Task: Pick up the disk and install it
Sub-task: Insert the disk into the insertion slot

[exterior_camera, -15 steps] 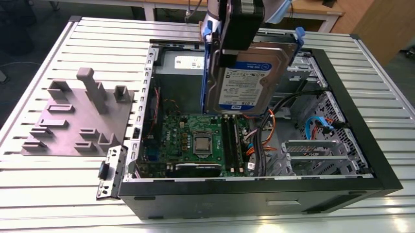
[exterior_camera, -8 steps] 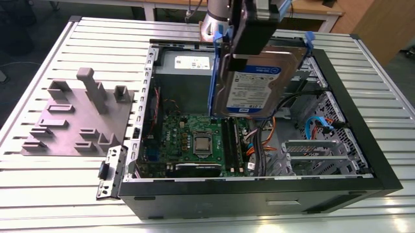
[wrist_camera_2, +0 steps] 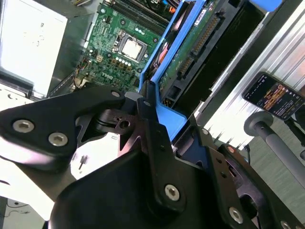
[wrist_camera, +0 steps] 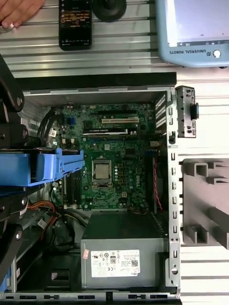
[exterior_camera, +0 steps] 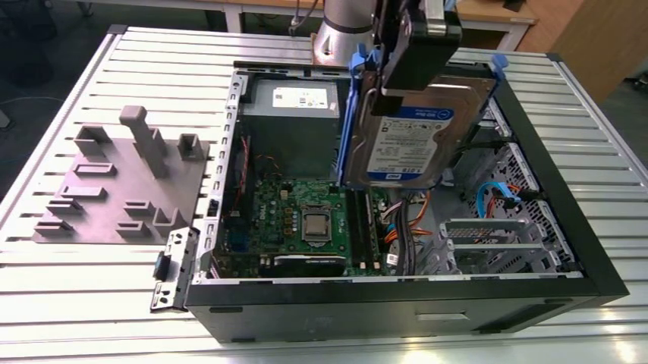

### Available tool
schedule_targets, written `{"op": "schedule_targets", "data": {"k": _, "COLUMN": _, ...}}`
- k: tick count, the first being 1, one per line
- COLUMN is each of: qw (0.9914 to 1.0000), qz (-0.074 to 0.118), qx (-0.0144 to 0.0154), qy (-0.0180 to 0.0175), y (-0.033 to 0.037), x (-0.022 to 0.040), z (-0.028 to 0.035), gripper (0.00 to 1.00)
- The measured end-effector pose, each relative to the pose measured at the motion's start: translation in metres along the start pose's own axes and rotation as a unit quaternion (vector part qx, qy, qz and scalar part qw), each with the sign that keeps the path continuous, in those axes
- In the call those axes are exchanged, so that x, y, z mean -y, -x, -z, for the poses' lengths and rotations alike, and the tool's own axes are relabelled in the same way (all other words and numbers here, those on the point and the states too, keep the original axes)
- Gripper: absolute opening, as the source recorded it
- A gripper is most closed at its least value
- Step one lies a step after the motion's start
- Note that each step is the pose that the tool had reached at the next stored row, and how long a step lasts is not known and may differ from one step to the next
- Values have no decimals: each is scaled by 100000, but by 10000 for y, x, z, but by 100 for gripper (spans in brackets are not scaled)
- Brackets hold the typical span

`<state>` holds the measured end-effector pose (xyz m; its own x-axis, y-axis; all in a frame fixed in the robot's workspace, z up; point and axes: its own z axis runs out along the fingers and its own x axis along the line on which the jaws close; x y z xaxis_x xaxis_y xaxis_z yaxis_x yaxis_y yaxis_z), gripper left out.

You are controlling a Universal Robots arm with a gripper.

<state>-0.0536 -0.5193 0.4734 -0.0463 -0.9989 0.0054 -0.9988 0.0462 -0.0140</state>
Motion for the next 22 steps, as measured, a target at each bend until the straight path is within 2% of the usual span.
{"op": "schedule_targets", "data": {"k": 9, "qw": 100000, "qz": 0, "qx": -241, "qy": -29, "y": -63, "x": 44, "z": -12, "gripper": 37}}
{"op": "schedule_targets", "data": {"k": 22, "qw": 99999, "qz": 2, "qx": -368, "qy": -36, "y": -228, "x": 128, "z": -40, "gripper": 37}}
